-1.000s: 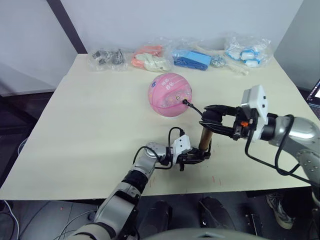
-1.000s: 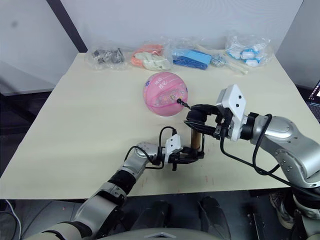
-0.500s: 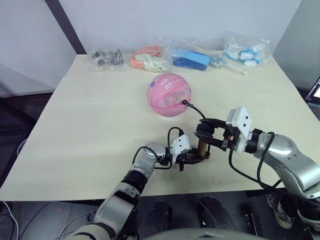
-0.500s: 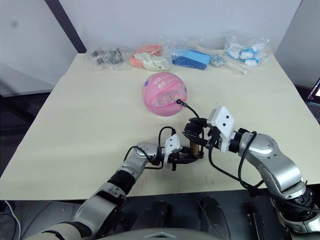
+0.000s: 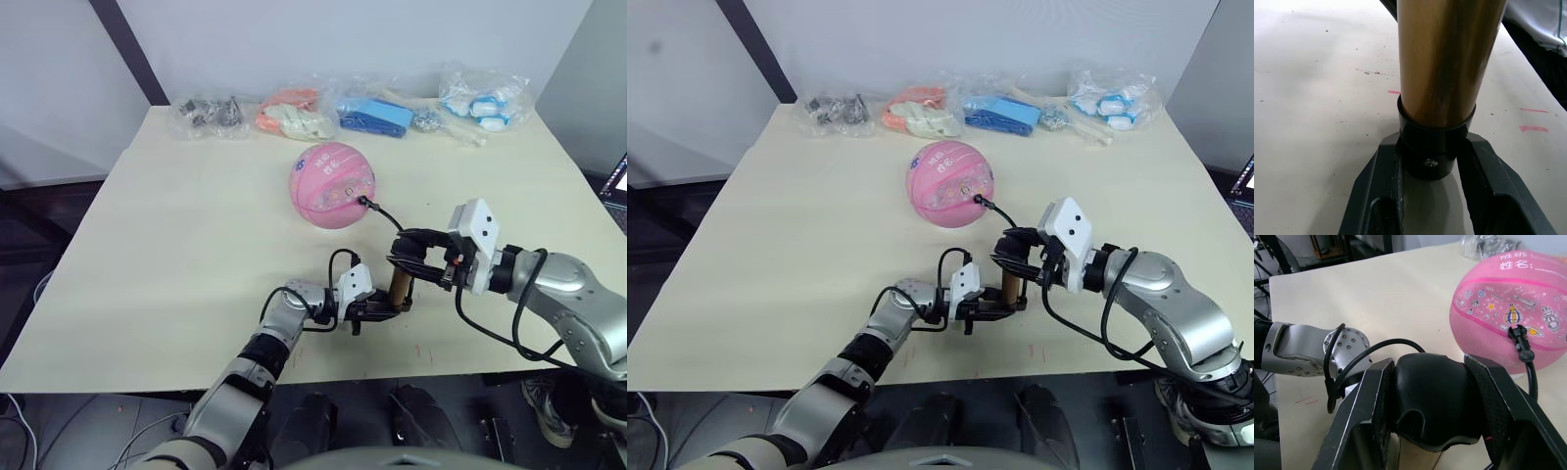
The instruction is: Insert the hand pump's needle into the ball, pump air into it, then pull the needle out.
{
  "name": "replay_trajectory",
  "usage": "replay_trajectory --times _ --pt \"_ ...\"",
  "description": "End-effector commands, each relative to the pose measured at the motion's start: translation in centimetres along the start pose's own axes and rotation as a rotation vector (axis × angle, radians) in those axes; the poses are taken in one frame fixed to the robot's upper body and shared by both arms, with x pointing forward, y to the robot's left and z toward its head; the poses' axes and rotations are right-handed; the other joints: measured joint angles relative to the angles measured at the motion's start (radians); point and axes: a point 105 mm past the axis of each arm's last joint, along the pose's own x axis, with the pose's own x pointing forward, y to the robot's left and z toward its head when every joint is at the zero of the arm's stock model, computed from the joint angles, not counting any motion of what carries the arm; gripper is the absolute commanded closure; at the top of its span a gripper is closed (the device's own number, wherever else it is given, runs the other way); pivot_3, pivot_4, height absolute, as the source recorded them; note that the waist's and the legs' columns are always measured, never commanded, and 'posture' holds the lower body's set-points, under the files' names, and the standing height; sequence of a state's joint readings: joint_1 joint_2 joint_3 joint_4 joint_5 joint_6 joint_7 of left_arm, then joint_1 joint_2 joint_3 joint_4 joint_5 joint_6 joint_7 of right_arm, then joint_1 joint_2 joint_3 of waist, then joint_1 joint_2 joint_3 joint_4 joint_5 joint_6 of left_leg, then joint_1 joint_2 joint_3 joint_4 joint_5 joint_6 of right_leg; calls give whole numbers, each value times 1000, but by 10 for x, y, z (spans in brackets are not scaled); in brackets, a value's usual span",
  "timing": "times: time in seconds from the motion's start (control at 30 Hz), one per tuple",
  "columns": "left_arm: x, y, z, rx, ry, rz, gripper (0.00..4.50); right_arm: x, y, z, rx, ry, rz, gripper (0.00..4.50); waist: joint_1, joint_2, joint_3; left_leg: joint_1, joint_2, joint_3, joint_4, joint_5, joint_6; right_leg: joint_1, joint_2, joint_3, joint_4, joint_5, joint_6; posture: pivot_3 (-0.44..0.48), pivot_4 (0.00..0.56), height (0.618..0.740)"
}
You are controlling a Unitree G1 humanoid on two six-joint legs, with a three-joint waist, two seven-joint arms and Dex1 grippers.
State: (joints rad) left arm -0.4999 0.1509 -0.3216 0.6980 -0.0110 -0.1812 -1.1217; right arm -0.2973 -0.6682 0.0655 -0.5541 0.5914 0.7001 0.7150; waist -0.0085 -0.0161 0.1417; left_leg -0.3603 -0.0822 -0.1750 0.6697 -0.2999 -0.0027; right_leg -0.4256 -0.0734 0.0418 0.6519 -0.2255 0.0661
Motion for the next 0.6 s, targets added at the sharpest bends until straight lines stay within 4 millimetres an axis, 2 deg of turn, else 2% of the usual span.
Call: replay_trajectory --times 0.03,0.47,0.6 --pt "-2 -6 -13 -39 39 -16 3384 -8 6 35 -86 -79 28 2689 0 0 0 0 0 0 0 0 0 0 0 0 0 0 0 0 150 740" --pt "-1 -10 -16 -37 50 -38 3384 -24 -1 82 -114 -160 -5 2689 0 0 0 -1 0 0 0 0 1 -1 -1 0 0 0 0 0 150 740" --pt "-2 -11 -17 -39 57 -48 3384 -33 -6 102 -111 -203 0 2689 -2 1 1 -1 0 0 0 -1 1 -1 -1 1 1 0 0 0 150 740"
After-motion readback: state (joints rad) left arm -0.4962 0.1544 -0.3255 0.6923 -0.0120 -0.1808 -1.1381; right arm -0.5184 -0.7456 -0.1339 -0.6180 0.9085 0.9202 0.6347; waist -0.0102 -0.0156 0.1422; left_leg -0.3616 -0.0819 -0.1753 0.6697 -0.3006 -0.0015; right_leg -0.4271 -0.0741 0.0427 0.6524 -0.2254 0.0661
